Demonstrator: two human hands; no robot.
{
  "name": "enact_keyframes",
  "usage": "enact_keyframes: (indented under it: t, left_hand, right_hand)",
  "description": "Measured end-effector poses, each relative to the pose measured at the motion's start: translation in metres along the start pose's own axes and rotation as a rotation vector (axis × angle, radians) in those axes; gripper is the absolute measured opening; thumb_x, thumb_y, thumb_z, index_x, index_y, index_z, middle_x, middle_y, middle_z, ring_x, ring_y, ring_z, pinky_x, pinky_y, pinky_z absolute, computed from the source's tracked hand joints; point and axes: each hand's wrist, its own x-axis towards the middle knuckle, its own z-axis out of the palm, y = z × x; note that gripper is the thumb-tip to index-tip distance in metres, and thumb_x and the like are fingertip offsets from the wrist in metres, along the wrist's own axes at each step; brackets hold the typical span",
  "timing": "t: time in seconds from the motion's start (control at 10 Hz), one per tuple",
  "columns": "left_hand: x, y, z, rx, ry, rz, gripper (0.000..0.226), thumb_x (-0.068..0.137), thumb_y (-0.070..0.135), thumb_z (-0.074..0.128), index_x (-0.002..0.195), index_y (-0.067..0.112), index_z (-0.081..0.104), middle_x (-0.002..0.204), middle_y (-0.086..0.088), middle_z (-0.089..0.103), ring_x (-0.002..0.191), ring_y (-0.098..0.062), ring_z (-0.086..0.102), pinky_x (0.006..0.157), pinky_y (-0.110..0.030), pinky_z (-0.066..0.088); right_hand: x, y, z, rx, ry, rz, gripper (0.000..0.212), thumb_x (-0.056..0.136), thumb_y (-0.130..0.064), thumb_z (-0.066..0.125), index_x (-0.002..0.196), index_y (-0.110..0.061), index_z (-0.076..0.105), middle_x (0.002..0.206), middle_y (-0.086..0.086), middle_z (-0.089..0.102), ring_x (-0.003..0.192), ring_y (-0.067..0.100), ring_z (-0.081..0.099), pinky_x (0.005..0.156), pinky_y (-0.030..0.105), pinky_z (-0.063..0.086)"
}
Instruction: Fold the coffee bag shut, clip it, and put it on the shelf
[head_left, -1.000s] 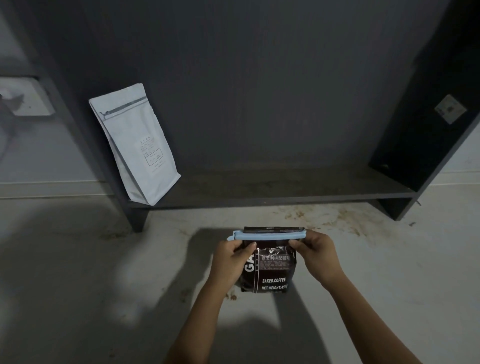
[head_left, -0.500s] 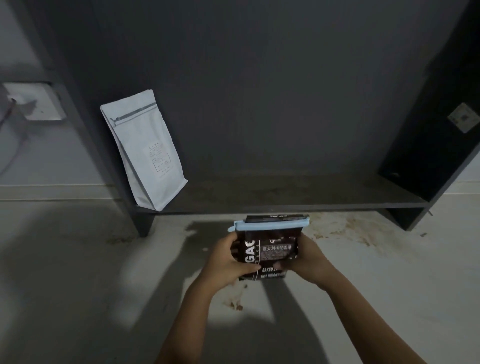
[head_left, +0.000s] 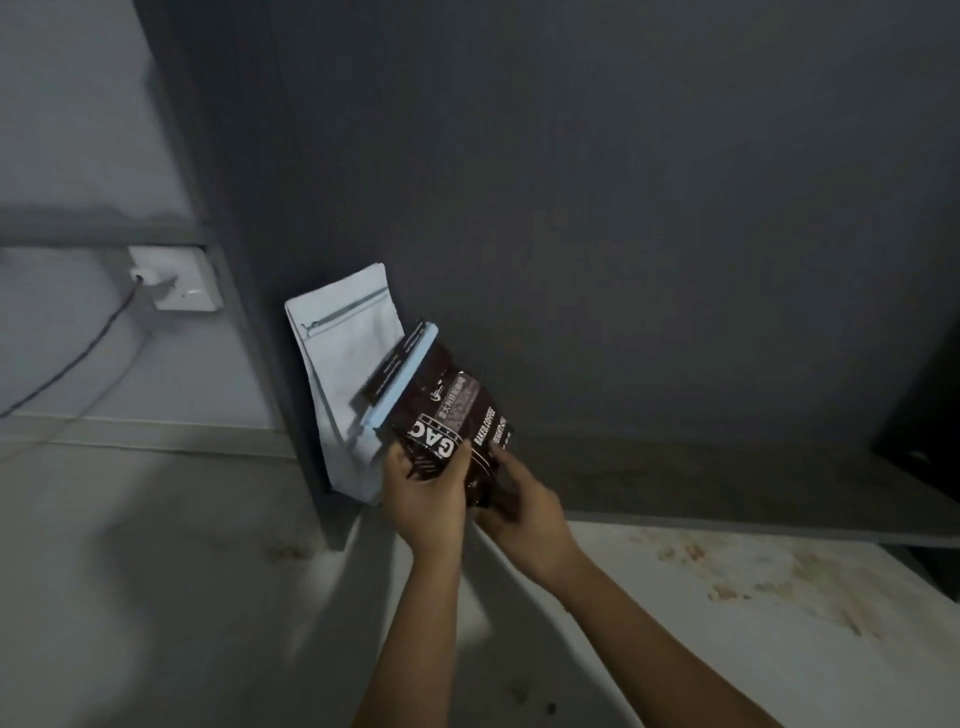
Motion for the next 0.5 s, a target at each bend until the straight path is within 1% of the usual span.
enact_keyframes:
  t: [0.1, 0.2, 0.3, 0.4, 0.5]
  left_hand:
    - [0.018, -0.009, 0.006, 0.046, 0.029, -0.049, 0.047, 0.059, 0.013, 0.078, 0.103, 0.012, 0.062, 0.093, -0.008, 0.074, 0.08, -0.018, 0.07, 0.08, -0.041, 0.057]
    - [0.03, -0.015, 0.011, 0.023, 0.002, -0.073, 0.044, 0.06, 0.011, 0.076, 0.102, 0.012, 0.064, 0.093, -0.01, 0.074, 0.08, -0.018, 0.07, 0.069, -0.027, 0.054]
    - [0.033, -0.015, 0.011, -0.007, -0.026, -0.064, 0.046, 0.063, 0.009, 0.077, 0.106, 0.01, 0.062, 0.096, -0.01, 0.073, 0.082, -0.019, 0.069, 0.07, -0.026, 0.053]
    - [0.033, -0.017, 0.01, -0.026, -0.068, -0.06, 0.048, 0.064, 0.008, 0.08, 0.108, 0.006, 0.06, 0.099, -0.012, 0.072, 0.086, -0.022, 0.069, 0.078, -0.035, 0.056]
    - [0.038, -0.015, 0.005, -0.032, -0.147, -0.112, 0.048, 0.064, 0.005, 0.08, 0.108, 0.004, 0.059, 0.102, -0.016, 0.071, 0.088, -0.025, 0.068, 0.082, -0.038, 0.056]
  right_hand:
    - [0.021, 0.003, 0.013, -0.033, -0.04, -0.02, 0.074, 0.07, -0.01, 0.064, 0.138, -0.022, 0.035, 0.135, 0.006, 0.054, 0.119, 0.018, 0.056, 0.101, 0.032, 0.045]
    - [0.037, 0.007, 0.02, -0.056, -0.075, -0.033, 0.074, 0.07, -0.012, 0.064, 0.138, -0.022, 0.036, 0.14, 0.004, 0.049, 0.123, 0.019, 0.052, 0.104, 0.037, 0.043]
    - [0.046, 0.008, 0.022, -0.104, -0.099, -0.024, 0.077, 0.07, -0.012, 0.065, 0.14, -0.019, 0.032, 0.145, 0.006, 0.041, 0.126, 0.02, 0.048, 0.105, 0.039, 0.041]
    - [0.048, 0.01, 0.021, -0.115, -0.12, -0.045, 0.08, 0.071, -0.015, 0.066, 0.141, -0.02, 0.028, 0.146, 0.006, 0.04, 0.128, 0.021, 0.046, 0.106, 0.039, 0.04]
    - [0.04, -0.001, 0.015, -0.102, -0.152, -0.046, 0.083, 0.074, -0.012, 0.067, 0.143, -0.02, 0.021, 0.143, 0.008, 0.042, 0.127, 0.023, 0.046, 0.106, 0.035, 0.039]
